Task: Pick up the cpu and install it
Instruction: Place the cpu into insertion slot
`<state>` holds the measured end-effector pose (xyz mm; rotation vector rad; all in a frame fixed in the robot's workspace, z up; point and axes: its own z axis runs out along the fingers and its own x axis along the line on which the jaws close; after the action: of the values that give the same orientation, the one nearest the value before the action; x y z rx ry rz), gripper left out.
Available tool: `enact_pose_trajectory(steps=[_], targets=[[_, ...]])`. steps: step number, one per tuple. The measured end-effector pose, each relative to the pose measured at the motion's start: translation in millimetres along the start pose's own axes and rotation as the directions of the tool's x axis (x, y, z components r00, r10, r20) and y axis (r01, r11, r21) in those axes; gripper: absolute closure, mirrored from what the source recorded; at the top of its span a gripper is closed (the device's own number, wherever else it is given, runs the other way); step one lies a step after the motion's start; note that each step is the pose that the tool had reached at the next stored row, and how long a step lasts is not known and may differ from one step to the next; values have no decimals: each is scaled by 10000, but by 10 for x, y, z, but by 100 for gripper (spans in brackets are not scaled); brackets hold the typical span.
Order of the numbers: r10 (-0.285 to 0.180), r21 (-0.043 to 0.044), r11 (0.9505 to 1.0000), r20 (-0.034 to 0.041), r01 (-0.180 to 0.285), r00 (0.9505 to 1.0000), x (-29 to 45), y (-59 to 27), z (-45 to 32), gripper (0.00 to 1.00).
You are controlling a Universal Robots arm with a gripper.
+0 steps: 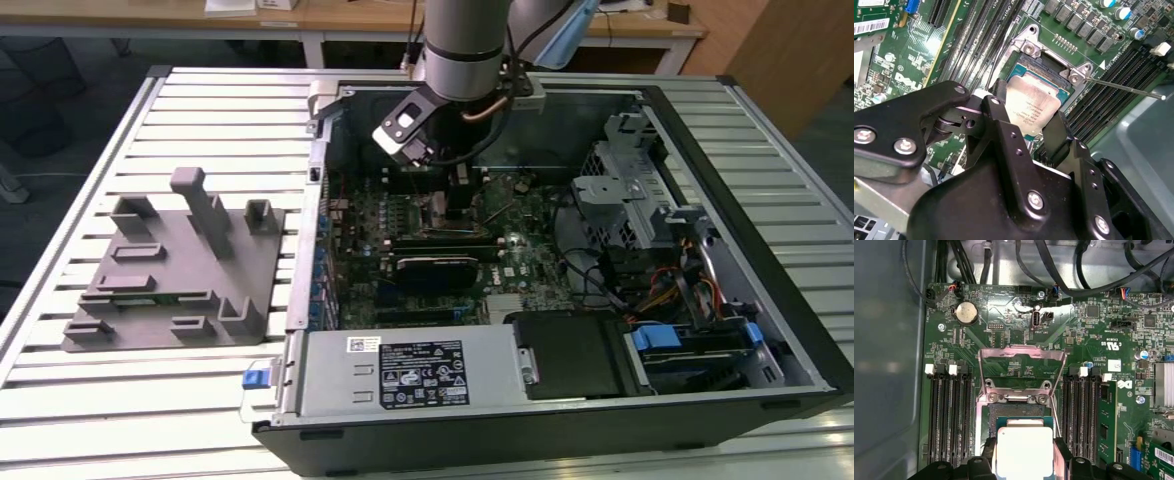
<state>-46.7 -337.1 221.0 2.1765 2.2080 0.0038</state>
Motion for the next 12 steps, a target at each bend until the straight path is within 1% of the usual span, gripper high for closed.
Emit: enact_pose_trajectory(steps=[12], targets=[[0,-2,10000,-3,0,10000,2,0,23,47]])
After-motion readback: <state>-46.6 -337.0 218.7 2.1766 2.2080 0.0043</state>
